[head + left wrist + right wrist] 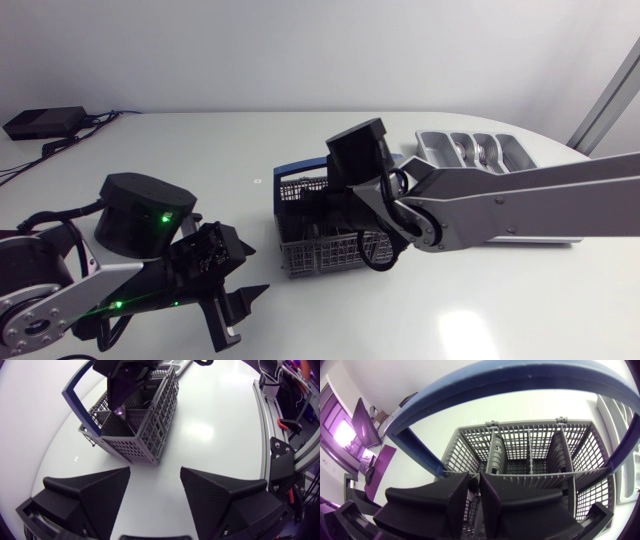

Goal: Unload the cutlery basket into the drawer organizer.

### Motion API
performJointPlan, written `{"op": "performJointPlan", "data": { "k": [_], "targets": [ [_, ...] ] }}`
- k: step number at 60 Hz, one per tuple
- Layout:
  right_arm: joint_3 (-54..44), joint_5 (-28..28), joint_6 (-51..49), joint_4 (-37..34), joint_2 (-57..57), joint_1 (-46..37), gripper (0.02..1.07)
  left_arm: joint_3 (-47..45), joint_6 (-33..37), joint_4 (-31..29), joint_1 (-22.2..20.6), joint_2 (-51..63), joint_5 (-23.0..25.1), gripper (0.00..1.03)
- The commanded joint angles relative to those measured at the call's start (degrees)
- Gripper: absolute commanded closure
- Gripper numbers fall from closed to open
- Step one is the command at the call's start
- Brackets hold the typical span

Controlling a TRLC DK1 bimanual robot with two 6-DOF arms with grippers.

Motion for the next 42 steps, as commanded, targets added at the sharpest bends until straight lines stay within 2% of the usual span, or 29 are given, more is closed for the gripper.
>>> {"op": "performJointPlan", "data": {
  "k": [1,15,26,32,42],
  "targets": [
    [0.03,0.27,1.21,0.85,0.99,-0.11,0.97,-1.42,0.31,0.42,0.15,-0.42,-0.24,0.32],
    [-2.87,-0.08,-0.02,1.91,-1.91,0.51,1.0,-1.6,0.22,0.42,-0.03,-0.77,-0.24,0.32],
    [-7.36,-2.02,-0.55,5.86,-6.57,0.33,1.0,-1.95,-0.04,0.33,-0.11,-1.21,-0.24,0.32],
    [-8.85,-6.68,0.59,7.71,-9.74,-1.08,1.0,-1.95,-0.13,0.24,-0.29,-1.21,-0.24,0.32],
    [-10.17,-17.84,3.23,8.41,-17.03,-5.29,1.01,-1.86,-0.13,-0.11,-0.47,-1.3,-0.32,0.32]
  ]
}}
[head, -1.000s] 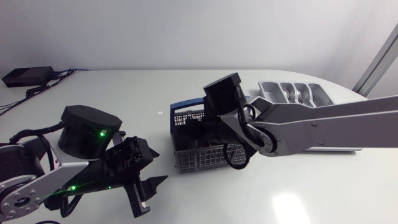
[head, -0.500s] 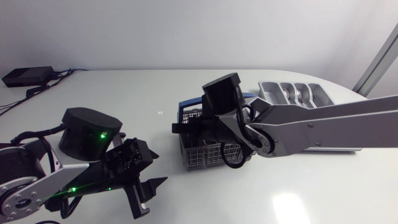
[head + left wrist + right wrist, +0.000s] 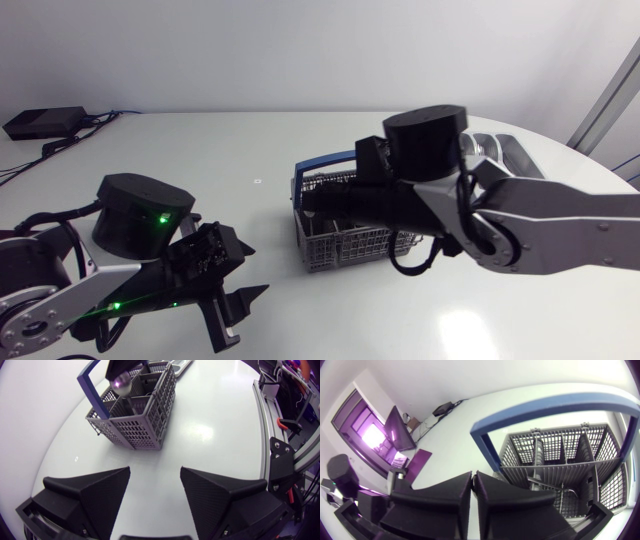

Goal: Unload the cutlery basket into the drawer organizer.

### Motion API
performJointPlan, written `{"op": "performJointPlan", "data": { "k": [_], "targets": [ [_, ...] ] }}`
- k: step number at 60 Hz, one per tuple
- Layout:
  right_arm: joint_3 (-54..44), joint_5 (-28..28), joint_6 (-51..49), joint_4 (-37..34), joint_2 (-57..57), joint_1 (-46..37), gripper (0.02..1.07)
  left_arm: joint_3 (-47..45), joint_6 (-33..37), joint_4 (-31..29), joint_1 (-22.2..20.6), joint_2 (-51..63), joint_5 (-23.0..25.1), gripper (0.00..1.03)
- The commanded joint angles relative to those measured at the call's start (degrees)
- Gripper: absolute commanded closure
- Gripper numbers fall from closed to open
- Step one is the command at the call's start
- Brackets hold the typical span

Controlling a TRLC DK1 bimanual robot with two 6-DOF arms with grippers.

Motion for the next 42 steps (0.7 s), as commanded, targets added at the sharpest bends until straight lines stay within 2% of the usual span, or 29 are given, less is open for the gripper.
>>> {"op": "performJointPlan", "data": {
  "k": [1,11,18,25,33,42],
  "targets": [
    [-1.32,-3.42,2.59,1.28,-4.2,-2.41,1.0,-1.64,-0.13,-0.06,-0.42,-0.81,-0.21,0.32],
    [1.23,-12.29,4.53,-2.67,-9.74,-7.42,1.01,-0.94,-0.22,-0.24,-0.69,-0.38,-0.39,0.32],
    [3.69,-16.69,5.23,-7.94,-12.38,-11.03,1.01,-0.32,-0.22,-0.24,-1.13,-0.29,-1.44,0.32],
    [5.63,-23.02,5.06,-15.5,-15.8,-18.85,1.01,0.64,-0.4,-0.77,-1.74,-0.29,-1.71,0.32],
    [5.98,-27.15,-3.56,-27.1,-19.06,-27.02,1.01,2.93,-1.1,-1.91,-2.0,-0.55,-1.8,0.32],
    [5.28,-27.41,-15.16,-37.21,-21.25,-36.25,1.01,4.86,-1.45,-2.09,-4.29,-0.2,-3.29,0.32]
  ]
}}
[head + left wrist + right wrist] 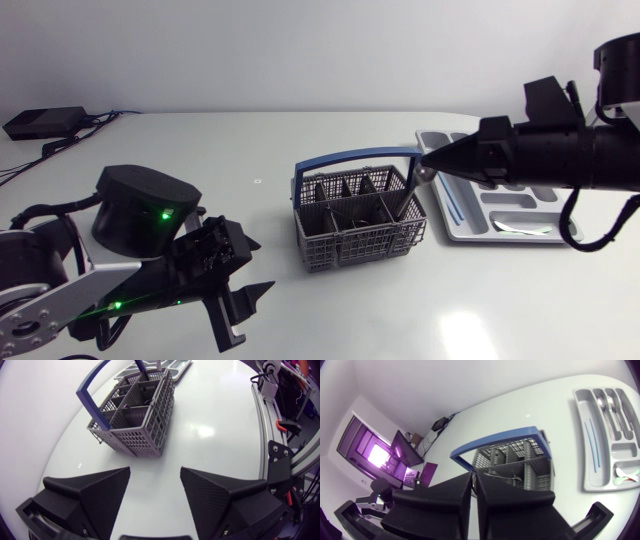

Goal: Unload the cutlery basket into the drawer organizer.

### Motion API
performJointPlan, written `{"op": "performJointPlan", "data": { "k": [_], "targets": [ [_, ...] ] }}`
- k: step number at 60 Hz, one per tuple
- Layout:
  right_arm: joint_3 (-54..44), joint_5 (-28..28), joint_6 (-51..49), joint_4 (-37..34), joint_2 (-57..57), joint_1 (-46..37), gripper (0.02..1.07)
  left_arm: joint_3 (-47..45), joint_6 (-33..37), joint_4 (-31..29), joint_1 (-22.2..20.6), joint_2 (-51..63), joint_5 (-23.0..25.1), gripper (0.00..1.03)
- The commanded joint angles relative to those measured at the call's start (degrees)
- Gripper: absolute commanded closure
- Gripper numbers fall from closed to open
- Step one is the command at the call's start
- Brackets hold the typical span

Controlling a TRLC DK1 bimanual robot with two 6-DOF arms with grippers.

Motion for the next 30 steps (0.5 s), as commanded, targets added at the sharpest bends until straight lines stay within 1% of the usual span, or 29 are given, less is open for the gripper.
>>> {"op": "performJointPlan", "data": {
  "k": [1,3,6,12,16,22,25,26,30],
  "targets": [
    [-0.01,0.13,-8.5,-3.53,-1.1,-4.59,1.01,2.24,-1.21,-0.25,-1.32,-0.11,-0.8,0.32],
    [-0.45,0.13,-11.58,-4.68,-1.54,-8.28,1.01,2.86,-1.21,-0.16,-1.67,0.24,-1.33,0.32],
    [-0.54,0.22,-14.57,-6.08,-1.63,-11.27,1.01,3.56,-1.12,-0.07,-1.93,0.68,-1.59,0.32],
    [-0.45,0.22,-24.5,-9.16,-1.1,-21.11,1.01,5.76,-0.51,0.01,-1.84,2.35,-1.68,0.32],
    [-0.45,0.48,-29.16,-9.78,-0.14,-24.89,1.01,6.81,-0.16,0.01,-1.93,3.14,-1.68,0.32],
    [-1.51,4.61,-36.01,-8.72,2.85,-28.67,1.01,7.95,0.81,0.72,-2.11,4.46,-1.68,0.32],
    [-3.27,8.04,-38.83,-5.82,3.91,-29.55,1.01,8.13,1.34,1.33,-2.2,4.81,-1.77,0.32],
    [-4.15,10.15,-39.62,-4.06,4.61,-29.55,1.01,8.31,1.6,1.51,-2.37,5.07,-1.77,0.32],
    [-5.82,13.58,-42.61,-1.95,6.46,-30.25,1.01,9.1,2.13,1.51,-2.46,6.22,-1.77,0.32]
  ]
}}
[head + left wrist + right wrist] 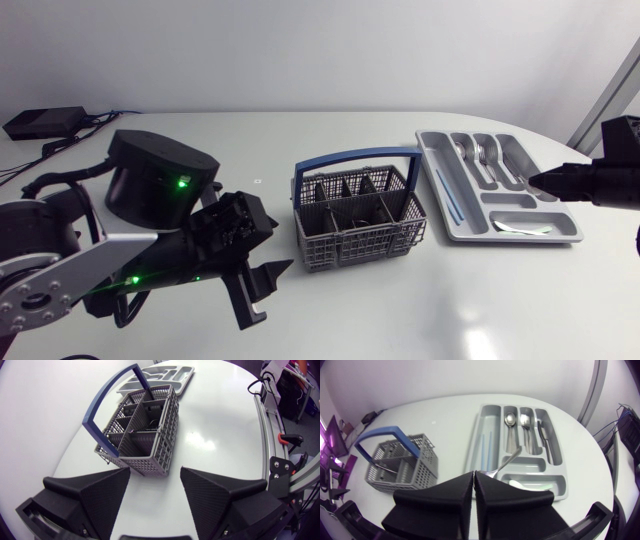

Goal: Unload the cutlery basket into the drawer organizer.

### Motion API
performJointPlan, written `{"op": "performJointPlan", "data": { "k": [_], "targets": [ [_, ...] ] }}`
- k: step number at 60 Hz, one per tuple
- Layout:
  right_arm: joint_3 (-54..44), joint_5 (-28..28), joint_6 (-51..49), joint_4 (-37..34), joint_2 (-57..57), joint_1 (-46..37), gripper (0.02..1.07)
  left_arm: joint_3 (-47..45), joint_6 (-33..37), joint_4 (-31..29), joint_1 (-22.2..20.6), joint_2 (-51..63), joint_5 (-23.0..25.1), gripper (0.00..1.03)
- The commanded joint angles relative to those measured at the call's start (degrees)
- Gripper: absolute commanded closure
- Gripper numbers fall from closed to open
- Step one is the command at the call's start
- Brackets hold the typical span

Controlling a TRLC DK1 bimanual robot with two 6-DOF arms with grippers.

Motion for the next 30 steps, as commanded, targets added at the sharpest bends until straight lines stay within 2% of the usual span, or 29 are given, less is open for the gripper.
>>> {"op": "performJointPlan", "data": {
  "k": [1,13,30],
  "targets": [
    [-3.46,3.29,-5.67,2.18,2.87,-1.01,1.01,2.54,1.69,0.37,-0.49,1.98,-0.5,0.32],
    [-3.54,10.94,-7.69,8.42,11.14,-3.12,1.01,5.79,2.13,-0.07,-1.37,5.58,-0.76,0.32],
    [-1.26,17.35,-5.05,10.97,18.78,-3.56,1.01,9.22,2.04,-2.18,-2.51,8.22,-0.94,0.32]
  ]
}}
